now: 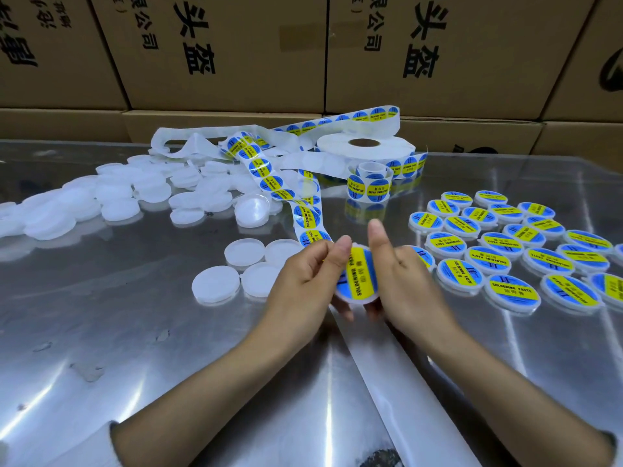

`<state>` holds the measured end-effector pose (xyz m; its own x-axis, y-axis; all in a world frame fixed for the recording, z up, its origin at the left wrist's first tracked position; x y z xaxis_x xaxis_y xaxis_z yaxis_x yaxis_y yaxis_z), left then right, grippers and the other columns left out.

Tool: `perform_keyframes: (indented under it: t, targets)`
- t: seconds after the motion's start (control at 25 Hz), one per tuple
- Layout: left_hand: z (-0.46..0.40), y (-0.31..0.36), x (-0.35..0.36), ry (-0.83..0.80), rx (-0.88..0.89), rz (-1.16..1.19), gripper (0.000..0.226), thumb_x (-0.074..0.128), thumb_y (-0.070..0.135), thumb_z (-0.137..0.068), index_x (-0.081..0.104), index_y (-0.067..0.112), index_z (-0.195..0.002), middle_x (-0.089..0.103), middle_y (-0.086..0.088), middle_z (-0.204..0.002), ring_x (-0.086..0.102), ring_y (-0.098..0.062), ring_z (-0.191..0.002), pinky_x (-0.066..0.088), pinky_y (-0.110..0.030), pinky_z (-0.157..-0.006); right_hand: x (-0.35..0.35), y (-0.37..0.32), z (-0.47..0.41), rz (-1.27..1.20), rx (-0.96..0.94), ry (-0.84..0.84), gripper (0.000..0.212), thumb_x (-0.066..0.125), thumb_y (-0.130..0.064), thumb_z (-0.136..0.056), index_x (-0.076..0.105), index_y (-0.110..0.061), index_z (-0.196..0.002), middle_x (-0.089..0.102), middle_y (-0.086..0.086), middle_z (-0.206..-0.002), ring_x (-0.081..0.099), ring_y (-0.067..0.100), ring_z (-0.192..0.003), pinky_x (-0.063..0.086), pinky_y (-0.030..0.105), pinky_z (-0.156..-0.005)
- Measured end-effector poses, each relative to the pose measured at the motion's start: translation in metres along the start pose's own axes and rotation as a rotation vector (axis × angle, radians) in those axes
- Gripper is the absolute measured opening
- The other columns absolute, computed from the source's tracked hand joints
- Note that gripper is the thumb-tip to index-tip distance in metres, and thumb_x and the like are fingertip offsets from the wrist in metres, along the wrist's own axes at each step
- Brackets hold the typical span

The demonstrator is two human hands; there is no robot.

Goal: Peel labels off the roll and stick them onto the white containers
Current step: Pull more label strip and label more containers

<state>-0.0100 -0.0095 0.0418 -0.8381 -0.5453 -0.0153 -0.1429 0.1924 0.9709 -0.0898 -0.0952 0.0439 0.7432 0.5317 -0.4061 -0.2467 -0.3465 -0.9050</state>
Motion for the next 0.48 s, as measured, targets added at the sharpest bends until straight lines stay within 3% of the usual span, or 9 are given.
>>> perform_keyframes:
  t: [0.08, 0.16, 0.28, 0.48]
  targets:
    - [0.000, -0.004, -0.003, 0.038, -0.031, -0.082, 0.049, 0.049, 0.052, -0.077, 0.053, 0.003, -0.076, 0.061, -0.007, -0.056, 0.058, -0.020, -0.048, 0.044, -0.024, -0.041, 0.011, -0.002, 0.005, 0.042, -0.015, -0.058, 0.077, 0.023, -0.058, -0.094, 0.053, -0.012, -0.040, 0.051, 0.004, -0.035, 0.050, 0.011, -0.036, 0.037, 0.027, -0.051]
    - [0.000, -0.006, -0.001, -0.016, -0.032, -0.084, 0.052, 0.055, 0.048, -0.077, 0.048, -0.003, -0.083, 0.060, -0.005, -0.056, 0.056, -0.018, -0.048, 0.042, -0.022, -0.040, 0.014, -0.002, 0.007, -0.018, 0.031, -0.098, 0.079, 0.022, -0.058, -0.094, 0.053, -0.014, -0.037, 0.051, 0.005, -0.034, 0.049, 0.012, -0.032, 0.038, 0.022, -0.045]
    - [0.003, -0.002, 0.006, -0.190, 0.026, 0.004, 0.051, 0.074, 0.027, -0.078, 0.042, -0.008, -0.096, 0.063, -0.011, -0.065, 0.060, -0.020, -0.053, 0.046, -0.024, -0.048, 0.008, -0.004, 0.007, -0.158, 0.135, -0.123, 0.081, 0.020, -0.060, -0.094, 0.054, -0.014, -0.036, 0.052, 0.006, -0.034, 0.046, 0.013, -0.028, 0.031, 0.011, -0.033]
    - [0.006, 0.001, 0.004, -0.320, 0.033, -0.035, 0.040, 0.074, 0.012, -0.077, 0.045, -0.005, -0.097, 0.067, -0.021, -0.076, 0.065, -0.025, -0.063, 0.052, -0.032, -0.058, 0.005, -0.003, 0.007, -0.076, 0.143, -0.226, 0.083, 0.015, -0.070, -0.088, 0.057, -0.017, -0.038, 0.054, 0.004, -0.038, 0.050, 0.011, -0.033, 0.034, 0.010, -0.035]
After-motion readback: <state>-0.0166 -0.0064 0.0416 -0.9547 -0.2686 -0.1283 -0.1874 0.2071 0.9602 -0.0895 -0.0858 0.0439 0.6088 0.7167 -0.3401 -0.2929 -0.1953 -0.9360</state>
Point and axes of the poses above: each hand's wrist, its own z-axis away from the middle knuckle, its own x-axis out of the palm, y = z × x, the point moved 5 cm from there along -z, towards the middle knuckle
